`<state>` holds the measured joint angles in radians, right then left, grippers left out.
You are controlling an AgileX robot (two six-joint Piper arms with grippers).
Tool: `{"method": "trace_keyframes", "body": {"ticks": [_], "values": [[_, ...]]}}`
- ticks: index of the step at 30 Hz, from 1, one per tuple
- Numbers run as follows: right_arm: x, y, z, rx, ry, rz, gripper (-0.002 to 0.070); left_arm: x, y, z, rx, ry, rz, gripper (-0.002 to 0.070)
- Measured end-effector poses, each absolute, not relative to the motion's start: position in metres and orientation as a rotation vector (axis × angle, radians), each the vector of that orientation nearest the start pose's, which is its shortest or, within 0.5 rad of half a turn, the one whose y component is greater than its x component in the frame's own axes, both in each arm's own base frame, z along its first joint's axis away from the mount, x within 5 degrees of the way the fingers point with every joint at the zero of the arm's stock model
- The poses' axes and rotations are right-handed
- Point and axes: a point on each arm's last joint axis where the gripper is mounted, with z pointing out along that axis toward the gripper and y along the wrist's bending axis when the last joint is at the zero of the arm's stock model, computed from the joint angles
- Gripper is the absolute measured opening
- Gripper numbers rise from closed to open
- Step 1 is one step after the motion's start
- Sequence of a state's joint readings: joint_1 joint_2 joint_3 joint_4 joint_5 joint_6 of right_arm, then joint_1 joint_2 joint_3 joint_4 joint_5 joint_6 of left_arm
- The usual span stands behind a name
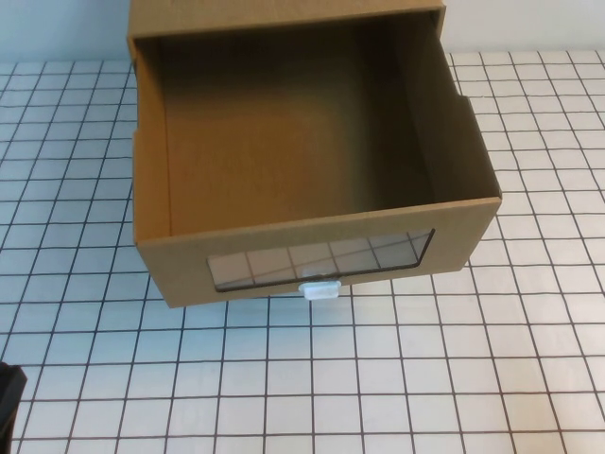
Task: Open the shoe box
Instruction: 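Pull the top drawer of the cardboard box fully open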
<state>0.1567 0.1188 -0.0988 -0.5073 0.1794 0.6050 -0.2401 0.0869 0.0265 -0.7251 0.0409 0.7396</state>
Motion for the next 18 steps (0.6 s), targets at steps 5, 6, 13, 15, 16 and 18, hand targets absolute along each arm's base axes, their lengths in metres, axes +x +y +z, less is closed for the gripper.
{"method": "trace_keyframes", "body": {"ticks": [5, 6, 13, 15, 16, 18], "values": [[0.061, -0.005, 0.198, 0.129, 1.609, 0.02, -0.0014, 0.062, -0.018, 0.196, 0.229, 1.616, -0.196, -0.0002], [0.06, -0.006, 0.198, 0.136, 1.59, 0.013, -0.0014, 0.062, -0.018, 0.196, 0.229, 1.616, -0.196, -0.0002], [0.057, -0.007, 0.199, 0.151, 1.563, 0.003, -0.0013, 0.062, -0.018, 0.196, 0.229, 1.616, -0.196, -0.0002], [0.057, -0.006, 0.199, 0.136, 1.571, 0.019, -0.0013, 0.062, -0.018, 0.196, 0.229, 1.617, -0.196, -0.0002], [0.057, -0.005, 0.199, 0.12, 1.574, 0.035, -0.0013, 0.062, -0.018, 0.196, 0.231, 1.616, -0.195, -0.0002], [0.057, -0.003, 0.197, 0.092, 1.59, 0.062, -0.0014, 0.062, -0.018, 0.196, 0.231, 1.616, -0.195, -0.0002]]}}
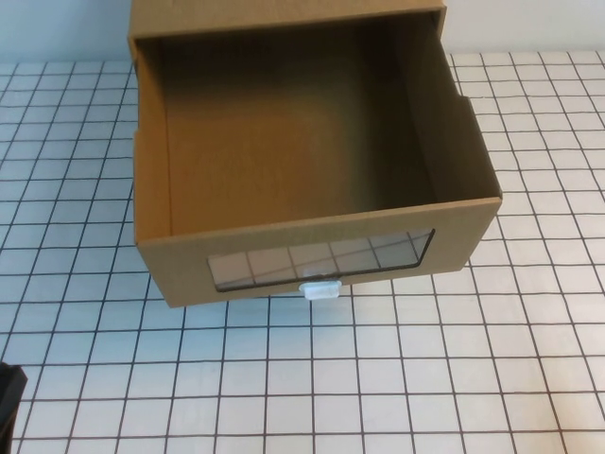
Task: Open the shoe box
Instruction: 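Pull the top drawer of the cardboard box fully open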
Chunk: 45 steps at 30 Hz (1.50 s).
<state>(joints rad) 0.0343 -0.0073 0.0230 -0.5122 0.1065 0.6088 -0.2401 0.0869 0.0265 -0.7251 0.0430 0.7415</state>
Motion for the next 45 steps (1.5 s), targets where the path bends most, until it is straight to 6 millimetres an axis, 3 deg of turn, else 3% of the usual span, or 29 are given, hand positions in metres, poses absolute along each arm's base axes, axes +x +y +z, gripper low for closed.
{"method": "trace_keyframes", "body": {"ticks": [14, 26, 45], "values": [[0.057, -0.001, 0.192, 0.095, 1.645, 0.112, -0.0013, 0.062, -0.018, 0.196, 0.231, 1.616, -0.195, -0.0002], [0.053, 0.009, 0.176, -0.063, 1.834, 0.137, -0.0013, 0.062, -0.018, 0.196, 0.231, 1.616, -0.195, -0.0002], [0.053, 0.009, 0.174, -0.075, 1.85, 0.131, -0.0013, 0.062, -0.018, 0.196, 0.232, 1.618, -0.195, -0.0002]]}}
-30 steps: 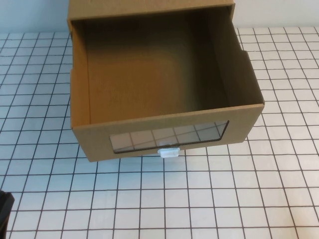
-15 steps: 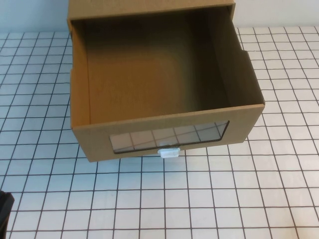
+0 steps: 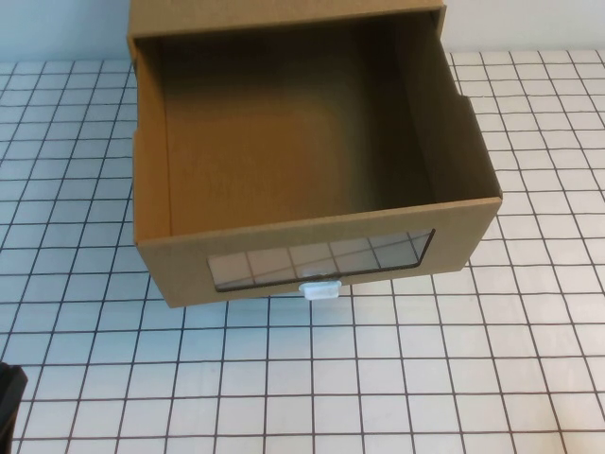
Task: Open the shoe box
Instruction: 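Pull the top drawer of the cardboard box fully open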
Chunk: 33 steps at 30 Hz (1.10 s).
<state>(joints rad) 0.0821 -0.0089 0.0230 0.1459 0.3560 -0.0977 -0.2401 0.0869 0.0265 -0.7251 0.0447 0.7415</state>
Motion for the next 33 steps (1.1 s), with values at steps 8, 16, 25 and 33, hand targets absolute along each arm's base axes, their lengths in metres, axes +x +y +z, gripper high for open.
{"method": "trace_keyframes", "body": {"ticks": [8, 16, 25, 33], "values": [[0.053, 0.009, 0.174, -0.075, 1.85, 0.131, -0.0013, 0.063, -0.011, 0.204, 0.178, 1.531, -0.118, -0.0002], [0.053, 0.009, 0.174, -0.075, 1.85, 0.131, -0.0013, 0.061, -0.003, 0.208, 0.151, 1.478, 0.072, -0.0002], [0.052, 0.009, 0.174, -0.075, 1.851, 0.132, -0.0013, 0.055, 0.001, 0.178, 0.083, 1.797, 0.078, -0.0002], [0.052, 0.009, 0.174, -0.075, 1.849, 0.132, -0.0014, 0.052, 0.003, 0.17, 0.061, 1.888, 0.091, -0.0002]]}}
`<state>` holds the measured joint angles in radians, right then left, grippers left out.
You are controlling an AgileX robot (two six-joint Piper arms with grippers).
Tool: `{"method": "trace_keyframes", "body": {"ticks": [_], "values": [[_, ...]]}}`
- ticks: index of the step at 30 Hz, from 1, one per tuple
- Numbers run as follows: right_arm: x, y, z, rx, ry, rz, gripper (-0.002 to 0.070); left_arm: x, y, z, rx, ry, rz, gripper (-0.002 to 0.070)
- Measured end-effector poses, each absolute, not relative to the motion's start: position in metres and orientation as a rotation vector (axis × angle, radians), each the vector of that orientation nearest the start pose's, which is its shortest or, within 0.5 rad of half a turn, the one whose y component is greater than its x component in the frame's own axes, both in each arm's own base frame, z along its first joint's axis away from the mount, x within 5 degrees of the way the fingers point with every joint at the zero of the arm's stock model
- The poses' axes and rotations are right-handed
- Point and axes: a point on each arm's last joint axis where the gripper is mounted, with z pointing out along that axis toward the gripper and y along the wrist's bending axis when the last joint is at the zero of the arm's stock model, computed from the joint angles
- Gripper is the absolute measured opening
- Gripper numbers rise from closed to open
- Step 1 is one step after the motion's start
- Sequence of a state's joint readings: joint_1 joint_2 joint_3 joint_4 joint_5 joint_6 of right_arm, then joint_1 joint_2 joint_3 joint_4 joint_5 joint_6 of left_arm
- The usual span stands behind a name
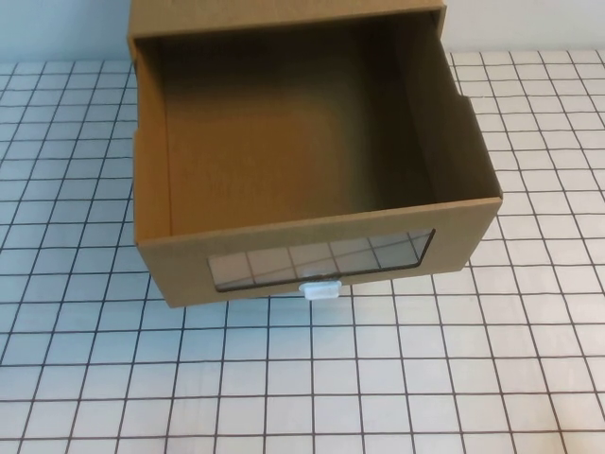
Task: Open the shoe box
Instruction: 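Pull the top drawer of the cardboard box fully open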
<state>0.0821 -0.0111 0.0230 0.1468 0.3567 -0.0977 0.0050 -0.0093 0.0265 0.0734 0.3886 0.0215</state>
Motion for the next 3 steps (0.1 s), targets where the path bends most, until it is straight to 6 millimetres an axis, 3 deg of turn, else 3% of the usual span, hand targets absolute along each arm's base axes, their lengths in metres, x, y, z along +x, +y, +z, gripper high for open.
{"method": "trace_keyframes", "body": {"ticks": [3], "values": [[0.0523, 0.009, 0.1744, -0.075, 1.847, 0.132, -0.0014, 0.0522, 0.0029, 0.1699, 0.062, 1.889, 0.093, -0.0002]]}}
